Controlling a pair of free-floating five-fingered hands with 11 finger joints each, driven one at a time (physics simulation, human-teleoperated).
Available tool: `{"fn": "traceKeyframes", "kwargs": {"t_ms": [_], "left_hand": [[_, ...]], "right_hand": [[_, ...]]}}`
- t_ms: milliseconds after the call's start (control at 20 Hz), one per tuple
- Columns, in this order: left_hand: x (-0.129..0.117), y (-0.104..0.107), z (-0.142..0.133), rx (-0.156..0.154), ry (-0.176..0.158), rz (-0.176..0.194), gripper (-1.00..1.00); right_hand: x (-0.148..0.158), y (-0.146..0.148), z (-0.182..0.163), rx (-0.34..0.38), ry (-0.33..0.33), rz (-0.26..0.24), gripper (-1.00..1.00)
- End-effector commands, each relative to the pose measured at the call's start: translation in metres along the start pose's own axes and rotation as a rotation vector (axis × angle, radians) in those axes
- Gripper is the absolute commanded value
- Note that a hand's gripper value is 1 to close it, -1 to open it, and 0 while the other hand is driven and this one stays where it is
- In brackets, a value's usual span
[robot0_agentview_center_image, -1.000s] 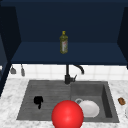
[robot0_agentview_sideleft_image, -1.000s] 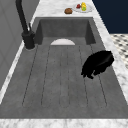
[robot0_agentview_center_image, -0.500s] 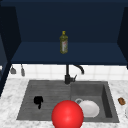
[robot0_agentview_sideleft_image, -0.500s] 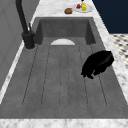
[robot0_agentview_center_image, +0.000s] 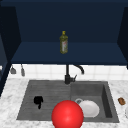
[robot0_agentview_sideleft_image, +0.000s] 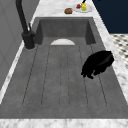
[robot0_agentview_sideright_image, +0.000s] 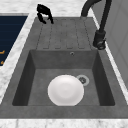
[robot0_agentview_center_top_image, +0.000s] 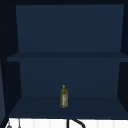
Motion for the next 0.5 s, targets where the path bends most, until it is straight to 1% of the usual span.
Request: {"fn": "traceKeyframes", "kwargs": {"t_ms": [0, 100, 250, 400, 450], "left_hand": [[0.000, 0.000, 0.000, 0.000, 0.000, 0.000, 0.00], [0.000, 0.000, 0.000, 0.000, 0.000, 0.000, 0.00], [0.000, 0.000, 0.000, 0.000, 0.000, 0.000, 0.00], [0.000, 0.000, 0.000, 0.000, 0.000, 0.000, 0.00], [0.000, 0.000, 0.000, 0.000, 0.000, 0.000, 0.00]], "right_hand": [[0.013, 0.002, 0.002, 0.035, -0.053, 0.004, -1.00], [0.014, 0.004, -0.002, 0.071, -0.074, -0.011, -1.00], [0.015, 0.000, -0.018, 0.138, -0.086, 0.010, -1.00], [0.018, -0.006, -0.031, 0.192, -0.100, 0.015, -1.00], [0.016, -0.010, -0.032, 0.180, -0.094, 0.013, -1.00]]}}
